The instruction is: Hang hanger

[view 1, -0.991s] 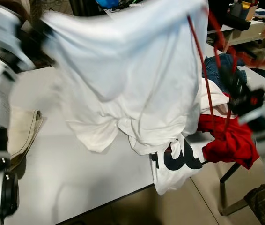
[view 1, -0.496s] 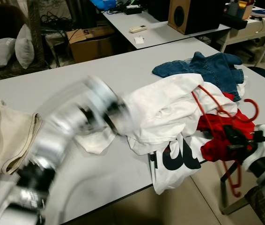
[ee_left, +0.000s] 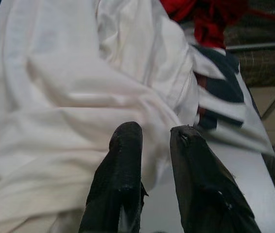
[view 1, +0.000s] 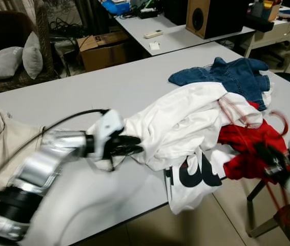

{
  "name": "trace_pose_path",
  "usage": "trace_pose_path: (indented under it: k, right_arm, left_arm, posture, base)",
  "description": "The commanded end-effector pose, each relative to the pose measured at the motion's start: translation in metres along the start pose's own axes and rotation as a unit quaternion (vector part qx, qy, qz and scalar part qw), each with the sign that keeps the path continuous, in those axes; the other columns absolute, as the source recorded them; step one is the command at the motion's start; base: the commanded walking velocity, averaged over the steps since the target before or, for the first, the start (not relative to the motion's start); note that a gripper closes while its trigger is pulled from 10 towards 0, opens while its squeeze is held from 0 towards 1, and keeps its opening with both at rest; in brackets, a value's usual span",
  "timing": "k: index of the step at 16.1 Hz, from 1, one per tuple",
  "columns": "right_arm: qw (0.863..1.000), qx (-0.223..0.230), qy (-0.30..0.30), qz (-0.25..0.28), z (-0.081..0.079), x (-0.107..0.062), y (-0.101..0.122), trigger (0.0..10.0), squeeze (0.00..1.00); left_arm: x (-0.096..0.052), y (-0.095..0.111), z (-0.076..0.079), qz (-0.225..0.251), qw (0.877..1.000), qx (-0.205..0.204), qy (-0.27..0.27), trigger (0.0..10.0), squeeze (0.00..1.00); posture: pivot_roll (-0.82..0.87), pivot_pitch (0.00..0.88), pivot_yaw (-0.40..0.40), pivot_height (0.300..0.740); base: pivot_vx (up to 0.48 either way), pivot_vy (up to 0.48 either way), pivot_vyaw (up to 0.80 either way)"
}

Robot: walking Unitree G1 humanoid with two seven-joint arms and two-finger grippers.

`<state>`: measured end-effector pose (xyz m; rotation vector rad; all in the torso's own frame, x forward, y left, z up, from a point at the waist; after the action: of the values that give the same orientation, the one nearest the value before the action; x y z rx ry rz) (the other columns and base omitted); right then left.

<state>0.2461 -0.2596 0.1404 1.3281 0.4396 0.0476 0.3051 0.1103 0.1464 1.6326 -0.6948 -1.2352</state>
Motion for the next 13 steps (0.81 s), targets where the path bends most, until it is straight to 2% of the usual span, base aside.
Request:
trace_pose_path:
  k: [1,3,5,6,7,8,9,10,11,12,13]
  right_arm:
    - [0.999,-0.008,0.045,-0.015,-0.010,-0.007,0.000,10.0,0.00]
    - [0.992,-0.043,0.097,-0.068,-0.017,-0.028,-0.008,10.0,0.00]
    - [0.992,-0.050,0.098,-0.069,-0.013,-0.037,-0.002,10.0,0.00]
    - [0.992,-0.053,0.095,-0.056,-0.010,-0.041,0.007,10.0,0.00]
    - [0.992,-0.063,0.098,-0.046,-0.009,-0.042,0.014,10.0,0.00]
    - [0.992,-0.067,0.100,-0.043,-0.009,-0.042,0.016,10.0,0.00]
    - [0.991,-0.076,0.103,-0.040,-0.010,-0.044,0.020,10.0,0.00]
    - [0.991,-0.082,0.097,-0.035,-0.009,-0.046,0.023,10.0,0.00]
    - [0.992,-0.080,0.092,-0.029,-0.011,-0.047,0.025,10.0,0.00]
    - [0.992,-0.078,0.091,-0.026,-0.013,-0.048,0.026,10.0,0.00]
    - [0.993,-0.077,0.088,-0.024,-0.014,-0.049,0.025,10.0,0.00]
  left_arm:
    - [-0.011,-0.004,-0.005,-0.013,1.000,0.006,-0.002,10.0,1.00]
    - [-0.031,-0.011,-0.027,-0.045,0.998,0.015,0.035,10.0,1.00]
    - [-0.037,-0.006,-0.054,-0.043,0.993,0.047,0.099,10.0,1.00]
    - [-0.034,-0.004,-0.073,-0.042,0.985,0.084,0.145,10.0,1.00]
    - [-0.026,-0.006,-0.082,-0.062,0.976,0.134,0.163,10.0,1.00]
    - [-0.022,-0.008,-0.085,-0.068,0.972,0.150,0.165,10.0,1.00]
    - [-0.014,-0.011,-0.089,-0.086,0.963,0.191,0.170,10.0,1.00]
    - [-0.007,-0.025,-0.088,-0.126,0.954,0.226,0.148,10.0,0.83]
    - [-0.005,-0.034,-0.085,-0.151,0.951,0.241,0.122,10.0,0.14]
    - [-0.005,-0.039,-0.083,-0.164,0.948,0.250,0.105,10.0,0.00]
    - [-0.005,-0.043,-0.084,-0.175,0.943,0.264,0.101,10.0,0.00]
  posture:
    - [-0.06,0.000,0.127,0.740]
    - [-0.06,0.000,0.137,0.740]
    - [-0.05,0.000,0.138,0.740]
    - [-0.05,0.000,0.139,0.740]
    - [-0.06,0.000,0.144,0.740]
    - [-0.06,0.000,0.147,0.740]
    - [-0.06,0.000,0.154,0.740]
    - [-0.07,0.000,0.168,0.740]
    - [-0.07,0.000,0.178,0.740]
    - [-0.07,0.000,0.190,0.740]
    - [-0.07,0.000,0.200,0.740]
  base:
    - [0.000,0.000,0.00]
    - [0.000,0.000,0.00]
    - [0.000,0.000,0.00]
    - [0.000,0.000,0.00]
    - [0.000,0.000,0.00]
    - [0.000,0.000,0.00]
    - [0.000,0.000,0.00]
    - [0.000,0.000,0.00]
    - [0.000,0.000,0.00]
    - [0.000,0.000,0.00]
    - [0.000,0.000,0.00]
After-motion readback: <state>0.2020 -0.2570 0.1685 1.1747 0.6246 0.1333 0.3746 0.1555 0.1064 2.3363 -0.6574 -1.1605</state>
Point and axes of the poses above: a point about 5 cm out from each wrist's last joint towards the gripper, its own x axis pointing out of the wrist towards the gripper, its own y axis along the axis of the wrist's last joint, z = x × y, the point moved 5 cm from there along x, pointing out of the wrist towards the gripper, and after that the axes turned 2 degrees about -x, right-handed, at the moved point
